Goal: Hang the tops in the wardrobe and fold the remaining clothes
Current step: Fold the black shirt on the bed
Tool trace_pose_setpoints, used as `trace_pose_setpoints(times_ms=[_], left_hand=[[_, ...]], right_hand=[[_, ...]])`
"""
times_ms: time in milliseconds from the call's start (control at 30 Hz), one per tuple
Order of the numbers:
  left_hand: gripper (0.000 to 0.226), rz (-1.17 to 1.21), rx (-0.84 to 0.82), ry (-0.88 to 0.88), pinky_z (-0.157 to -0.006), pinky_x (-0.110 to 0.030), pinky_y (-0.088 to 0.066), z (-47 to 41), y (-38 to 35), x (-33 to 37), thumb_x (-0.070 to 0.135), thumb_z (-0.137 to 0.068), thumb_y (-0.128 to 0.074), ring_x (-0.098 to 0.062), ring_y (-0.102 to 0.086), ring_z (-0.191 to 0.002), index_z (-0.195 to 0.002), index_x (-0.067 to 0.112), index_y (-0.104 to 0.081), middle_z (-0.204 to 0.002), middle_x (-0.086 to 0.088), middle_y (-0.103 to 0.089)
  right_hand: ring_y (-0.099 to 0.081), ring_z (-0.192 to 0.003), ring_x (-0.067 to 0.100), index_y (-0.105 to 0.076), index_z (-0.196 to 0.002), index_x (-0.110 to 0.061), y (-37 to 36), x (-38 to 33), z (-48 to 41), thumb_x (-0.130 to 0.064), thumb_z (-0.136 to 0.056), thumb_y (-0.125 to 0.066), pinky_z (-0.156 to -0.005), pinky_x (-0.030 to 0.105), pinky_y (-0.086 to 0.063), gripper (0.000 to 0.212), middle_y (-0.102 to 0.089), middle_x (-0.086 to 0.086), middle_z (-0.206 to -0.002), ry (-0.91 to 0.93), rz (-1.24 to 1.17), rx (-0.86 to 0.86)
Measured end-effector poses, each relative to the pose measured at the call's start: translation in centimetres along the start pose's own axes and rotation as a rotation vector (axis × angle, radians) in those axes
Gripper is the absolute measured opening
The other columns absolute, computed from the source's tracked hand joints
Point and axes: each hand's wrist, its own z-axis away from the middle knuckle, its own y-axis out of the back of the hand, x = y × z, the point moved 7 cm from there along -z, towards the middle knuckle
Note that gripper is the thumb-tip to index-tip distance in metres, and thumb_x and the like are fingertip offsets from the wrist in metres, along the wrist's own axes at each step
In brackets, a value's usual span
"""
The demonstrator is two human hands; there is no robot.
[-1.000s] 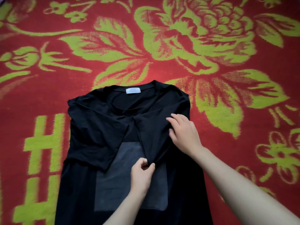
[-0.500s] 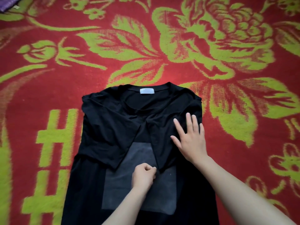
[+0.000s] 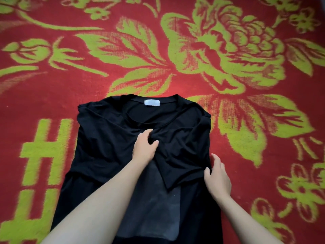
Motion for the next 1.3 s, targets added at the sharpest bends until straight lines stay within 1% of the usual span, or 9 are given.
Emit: trace_pose_setpoints(times_ms=[200, 367, 467, 600, 700, 800, 933, 1133, 1300], left_hand=[[0.027, 0.028, 0.18, 0.16, -0.085, -0.027, -0.041, -0.6, 0.8, 0.0, 0.013, -0.087, -0.056, -0.021, -0.056, -0.108, -0.112, 0.02, -0.063, -0.117, 0.0, -0.063], [0.022, -0.131, 0.223, 0.113, -0.079, -0.03, -0.042, -0.3, 2.4, 0.6, 0.018, -0.09, -0.052, -0.022, -0.057, -0.103, -0.106, 0.023, -0.064, -0.112, 0.002, -0.062], [0.025, -0.297, 0.32, 0.006, -0.079, -0.032, -0.039, -1.0, 5.3, 1.1, 0.016, -0.091, -0.05, -0.025, -0.052, -0.106, -0.111, 0.021, -0.064, -0.115, -0.003, -0.059], [0.035, -0.479, 0.547, -0.118, -0.09, -0.043, -0.034, -3.6, 12.3, 1.5, 0.011, -0.086, -0.055, -0.034, -0.039, -0.114, -0.121, 0.013, -0.06, -0.124, -0.013, -0.05], [0.053, -0.549, 0.375, -0.028, -0.103, -0.048, -0.028, -7.1, 15.6, 0.2, 0.016, -0.09, -0.052, -0.03, -0.026, -0.134, -0.142, 0.017, -0.038, -0.149, -0.009, -0.031], [0.066, -0.646, 0.161, -0.013, -0.109, -0.051, -0.024, -9.8, 16.6, -0.6, 0.026, -0.093, -0.053, -0.025, -0.017, -0.142, -0.149, 0.024, -0.018, -0.156, -0.002, -0.018], [0.063, -0.566, 0.044, 0.011, -0.11, -0.05, -0.026, -11.9, 17.0, -1.4, 0.032, -0.093, -0.054, -0.025, -0.029, -0.139, -0.148, 0.026, -0.024, -0.153, 0.0, -0.028], [0.005, -0.341, 0.108, 0.029, -0.087, -0.036, -0.044, -12.8, 18.5, -0.9, 0.021, -0.089, -0.061, -0.031, -0.057, -0.101, -0.09, 0.017, -0.064, -0.11, -0.01, -0.063], [0.017, -0.093, 0.14, 0.018, -0.056, -0.025, -0.037, -12.7, 19.3, -0.5, 0.012, -0.088, -0.062, -0.016, -0.048, -0.067, -0.072, 0.015, -0.058, -0.081, -0.006, -0.059]], right_hand=[[-0.024, -0.139, 0.031, -0.032, -0.145, -0.013, 3.1, -7.0, -1.9, -0.034, -0.094, -0.049, -0.104, 0.043, -0.03, 0.058, -0.026, 0.016, -0.151, 0.367, 0.214, 0.222], [0.008, -0.145, 0.02, -0.002, -0.15, -0.028, 1.6, -8.8, -6.6, -0.06, -0.095, -0.02, -0.115, 0.045, -0.008, 0.066, 0.005, 0.003, -0.159, 0.429, 0.567, -0.086], [-0.01, -0.143, 0.02, -0.018, -0.148, -0.032, 2.1, -9.5, -7.5, -0.062, -0.093, -0.022, -0.111, 0.045, -0.014, 0.062, -0.016, 0.003, -0.156, 0.402, 0.544, -0.08], [-0.042, -0.116, 0.028, -0.063, -0.114, -0.021, 6.8, -12.6, -8.2, -0.039, -0.096, -0.043, -0.09, 0.038, -0.028, 0.033, -0.052, 0.006, -0.125, 0.455, 0.267, 0.309], [-0.038, -0.123, 0.029, -0.054, -0.127, -0.018, 8.0, -13.9, -10.8, -0.024, -0.096, -0.043, -0.095, 0.04, -0.031, 0.033, -0.047, 0.008, -0.134, 0.425, 0.219, 0.238], [-0.035, -0.133, 0.029, -0.023, -0.147, -0.026, 6.8, -14.5, -13.4, -0.037, -0.097, -0.041, -0.105, 0.046, -0.029, 0.054, -0.035, 0.004, -0.149, 0.35, 0.172, -0.083], [-0.027, -0.135, 0.034, -0.022, -0.147, -0.029, 5.2, -14.5, -14.9, -0.048, -0.095, -0.041, -0.108, 0.05, -0.026, 0.058, -0.024, 0.004, -0.152, 0.281, 0.096, -0.222], [-0.022, -0.129, 0.031, -0.049, -0.119, -0.032, 4.3, -14.9, -16.3, -0.039, -0.095, -0.045, -0.109, 0.048, -0.02, 0.025, -0.029, 0.008, -0.139, 0.204, -0.026, -0.19], [-0.038, -0.12, 0.033, -0.054, -0.104, -0.025, 5.2, -15.1, -16.9, -0.027, -0.095, -0.047, -0.101, 0.042, -0.032, 0.011, -0.042, 0.016, -0.13, 0.187, -0.132, -0.174]])
